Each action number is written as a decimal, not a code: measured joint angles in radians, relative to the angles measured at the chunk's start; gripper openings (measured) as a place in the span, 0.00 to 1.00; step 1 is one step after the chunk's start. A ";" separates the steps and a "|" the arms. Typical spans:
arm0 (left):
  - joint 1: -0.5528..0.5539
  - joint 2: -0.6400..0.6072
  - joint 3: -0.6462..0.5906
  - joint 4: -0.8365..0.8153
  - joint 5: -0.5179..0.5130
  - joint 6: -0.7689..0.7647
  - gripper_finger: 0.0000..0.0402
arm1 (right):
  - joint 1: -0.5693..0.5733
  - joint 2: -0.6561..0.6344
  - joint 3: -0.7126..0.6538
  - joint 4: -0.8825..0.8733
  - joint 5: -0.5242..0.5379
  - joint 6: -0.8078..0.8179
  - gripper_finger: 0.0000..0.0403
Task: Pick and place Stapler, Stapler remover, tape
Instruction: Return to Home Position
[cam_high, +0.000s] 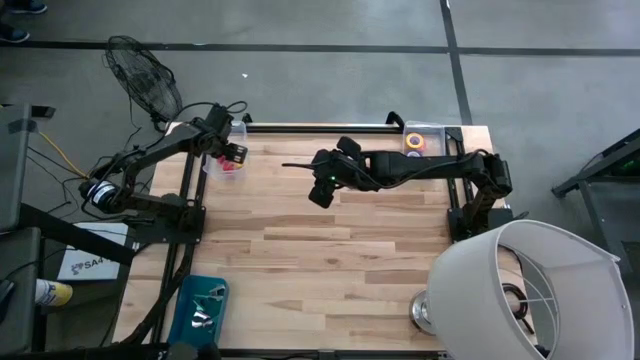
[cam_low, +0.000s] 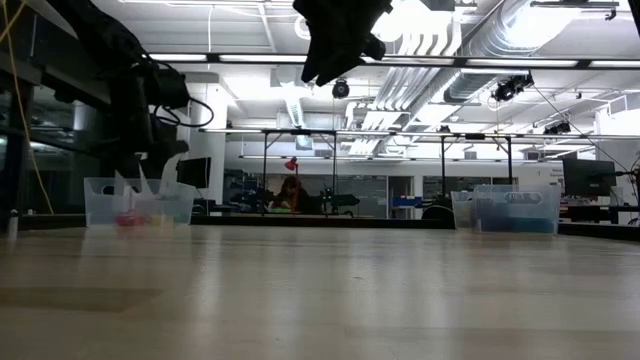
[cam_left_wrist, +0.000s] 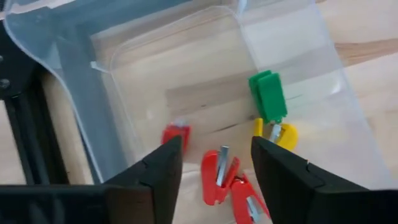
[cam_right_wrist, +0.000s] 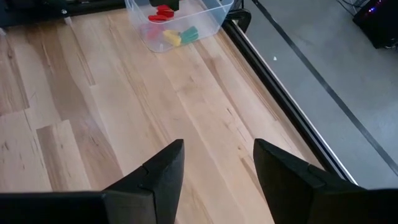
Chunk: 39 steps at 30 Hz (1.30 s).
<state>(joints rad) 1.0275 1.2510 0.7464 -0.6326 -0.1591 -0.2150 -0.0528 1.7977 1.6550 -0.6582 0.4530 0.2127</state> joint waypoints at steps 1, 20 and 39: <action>0.000 0.000 0.000 0.003 0.008 0.000 0.48 | 0.000 0.000 0.000 0.000 0.000 0.000 0.46; -0.127 -0.323 0.009 0.055 0.368 0.317 0.53 | 0.055 -0.071 0.000 -0.199 -0.075 0.150 0.46; -0.685 -0.764 -0.267 0.302 0.179 0.255 0.53 | 0.230 -0.559 -0.904 0.780 -0.097 0.438 0.46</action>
<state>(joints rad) 0.3422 0.4872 0.4794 -0.3302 0.0202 0.0404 0.1773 1.2386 0.7510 0.1222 0.3564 0.6510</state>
